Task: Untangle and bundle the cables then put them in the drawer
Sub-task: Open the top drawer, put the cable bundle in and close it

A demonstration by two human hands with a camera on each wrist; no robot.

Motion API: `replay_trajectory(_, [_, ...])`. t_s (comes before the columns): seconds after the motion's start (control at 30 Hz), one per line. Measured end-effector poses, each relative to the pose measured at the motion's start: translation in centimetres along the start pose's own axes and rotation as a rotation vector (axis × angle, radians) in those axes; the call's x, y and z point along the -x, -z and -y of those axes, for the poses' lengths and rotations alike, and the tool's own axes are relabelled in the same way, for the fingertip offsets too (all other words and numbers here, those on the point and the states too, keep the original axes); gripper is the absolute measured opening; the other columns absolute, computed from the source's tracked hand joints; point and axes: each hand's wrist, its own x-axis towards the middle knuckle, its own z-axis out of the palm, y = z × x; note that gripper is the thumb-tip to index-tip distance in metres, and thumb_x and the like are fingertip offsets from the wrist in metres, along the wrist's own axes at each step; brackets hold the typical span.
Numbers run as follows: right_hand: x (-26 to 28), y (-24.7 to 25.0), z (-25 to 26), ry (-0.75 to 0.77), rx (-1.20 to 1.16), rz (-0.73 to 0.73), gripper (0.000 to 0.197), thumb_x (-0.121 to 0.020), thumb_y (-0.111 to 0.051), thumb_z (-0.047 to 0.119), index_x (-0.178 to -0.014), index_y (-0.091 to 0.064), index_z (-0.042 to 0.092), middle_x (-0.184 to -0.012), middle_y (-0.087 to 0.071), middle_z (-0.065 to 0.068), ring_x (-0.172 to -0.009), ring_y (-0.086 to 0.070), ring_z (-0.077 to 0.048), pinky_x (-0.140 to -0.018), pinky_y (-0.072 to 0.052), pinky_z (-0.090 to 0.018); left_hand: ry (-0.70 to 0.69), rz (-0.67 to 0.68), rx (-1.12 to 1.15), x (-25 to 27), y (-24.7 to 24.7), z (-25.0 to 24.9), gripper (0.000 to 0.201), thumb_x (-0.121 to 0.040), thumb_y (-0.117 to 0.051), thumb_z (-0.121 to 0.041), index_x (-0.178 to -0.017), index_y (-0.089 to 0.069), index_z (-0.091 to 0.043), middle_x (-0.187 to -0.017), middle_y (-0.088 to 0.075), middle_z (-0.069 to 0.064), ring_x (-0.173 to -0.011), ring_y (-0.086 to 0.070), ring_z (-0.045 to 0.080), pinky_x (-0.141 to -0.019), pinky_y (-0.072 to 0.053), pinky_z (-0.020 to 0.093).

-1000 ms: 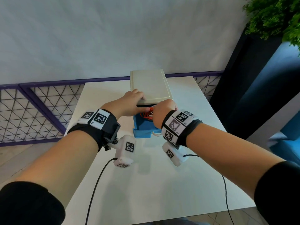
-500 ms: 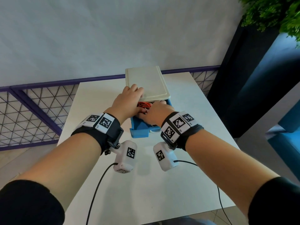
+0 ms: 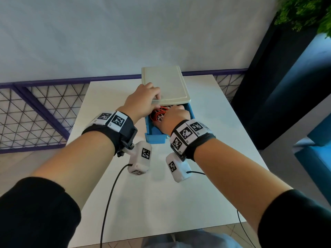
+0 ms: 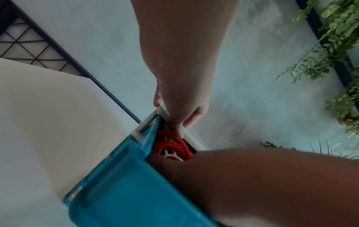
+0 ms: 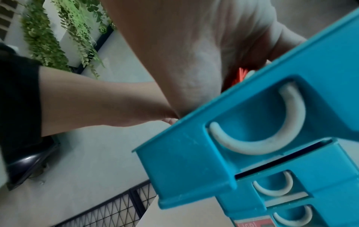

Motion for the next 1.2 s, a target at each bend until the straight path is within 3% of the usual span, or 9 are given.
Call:
replay_trajectory(0.1, [-0.1, 0.1, 0.2, -0.037, -0.027, -0.007, 0.097, -0.077, -0.053, 0.074, -0.132, -0.034, -0.004, -0.108, -0.048, -0.011, -0.093, -0.056, -0.017, -0.068, -0.046, -0.027, -0.022, -0.03, -0.015, 0.3, -0.2, -0.1, 0.015, -0.084, -0.066, -0.026, -0.092, -0.055, -0.018, -0.1, -0.049, -0.002, -0.097, -0.044, 0.02, -0.069, -0.04, 0.036])
replay_trajectory(0.27, [-0.1, -0.2, 0.6, -0.105, -0.094, -0.017, 0.099, -0.076, -0.054, 0.074, -0.132, -0.033, -0.004, -0.114, -0.048, -0.012, -0.099, -0.056, -0.02, -0.069, -0.047, -0.028, -0.015, -0.018, 0.017, 0.9, -0.1, 0.1, 0.02, -0.085, -0.065, -0.026, -0.1, -0.058, -0.016, -0.106, -0.052, 0.002, -0.1, -0.044, 0.022, -0.074, -0.044, 0.039])
replay_trajectory(0.43, [0.5, 0.6, -1.1, -0.006, -0.187, -0.017, 0.096, -0.073, -0.044, 0.081, -0.13, -0.041, 0.002, -0.105, -0.049, -0.011, -0.085, -0.05, -0.025, -0.067, -0.039, -0.033, -0.002, -0.072, -0.02, 1.0, -0.6, -0.4, 0.017, -0.083, -0.065, -0.019, -0.095, -0.054, -0.018, -0.104, -0.05, 0.002, -0.099, -0.043, 0.024, -0.065, -0.043, 0.038])
replay_trajectory(0.57, [1.9, 2.4, -3.9, 0.191, -0.149, -0.012, 0.078, -0.086, -0.047, 0.066, -0.132, -0.043, 0.003, -0.125, -0.051, -0.016, -0.108, -0.055, -0.031, -0.081, -0.044, -0.036, 0.001, -0.07, -0.016, 1.1, -0.5, -0.4, 0.018, -0.082, -0.066, -0.019, -0.095, -0.054, -0.017, -0.105, -0.051, 0.004, -0.1, -0.044, 0.025, -0.066, -0.044, 0.039])
replay_trajectory(0.7, [4.0, 2.9, -5.4, 0.306, 0.008, -0.204, 0.067, -0.084, -0.057, 0.06, -0.129, -0.039, 0.013, -0.123, -0.047, -0.015, -0.109, -0.053, -0.032, -0.072, -0.04, -0.036, 0.015, -0.079, -0.015, 1.1, -0.7, -0.6, 0.02, -0.082, -0.069, -0.02, -0.095, -0.054, -0.017, -0.104, -0.051, 0.003, -0.101, -0.044, 0.024, -0.067, -0.042, 0.037])
replay_trajectory(0.8, [3.8, 1.7, -4.9, 0.429, 0.039, -0.179, 0.052, -0.091, -0.053, 0.051, -0.128, -0.042, 0.016, -0.117, -0.05, -0.012, -0.101, -0.058, -0.032, -0.066, -0.039, -0.035, 0.01, -0.067, -0.012, 1.1, -0.5, -0.5, 0.02, -0.083, -0.067, -0.021, -0.098, -0.055, -0.015, -0.107, -0.051, 0.004, -0.102, -0.044, 0.025, -0.069, -0.04, 0.036])
replay_trajectory(0.97, [2.5, 0.7, -4.2, 0.416, -0.023, -0.153, 0.055, -0.09, -0.057, 0.046, -0.127, -0.043, 0.009, -0.118, -0.05, -0.014, -0.101, -0.06, -0.033, -0.072, -0.046, -0.036, 0.012, -0.029, 0.02, 1.3, -0.1, -0.4, 0.016, -0.088, -0.062, -0.02, -0.103, -0.058, -0.014, -0.108, -0.053, 0.006, -0.103, -0.047, 0.028, -0.078, -0.046, 0.045])
replay_trajectory(1.07, [2.2, 0.3, -4.3, 0.43, -0.071, -0.211, 0.06, -0.086, -0.062, 0.046, -0.126, -0.038, 0.008, -0.114, -0.054, -0.015, -0.093, -0.065, -0.032, -0.067, -0.047, -0.034, 0.008, 0.001, 0.046, 1.4, 0.1, -0.1, 0.015, -0.091, -0.057, -0.015, -0.105, -0.06, -0.012, -0.108, -0.055, 0.008, -0.101, -0.051, 0.029, -0.081, -0.047, 0.047])
replay_trajectory(1.2, [2.3, 0.1, -5.0, 0.483, -0.177, -0.214, 0.061, -0.087, -0.064, 0.042, -0.135, -0.036, 0.017, -0.115, -0.051, -0.014, -0.093, -0.063, -0.032, -0.067, -0.048, -0.036, 0.005, 0.028, 0.044, 1.4, 0.3, 0.0, 0.019, -0.088, -0.062, -0.017, -0.106, -0.061, -0.011, -0.108, -0.055, 0.009, -0.1, -0.053, 0.03, -0.082, -0.047, 0.045])
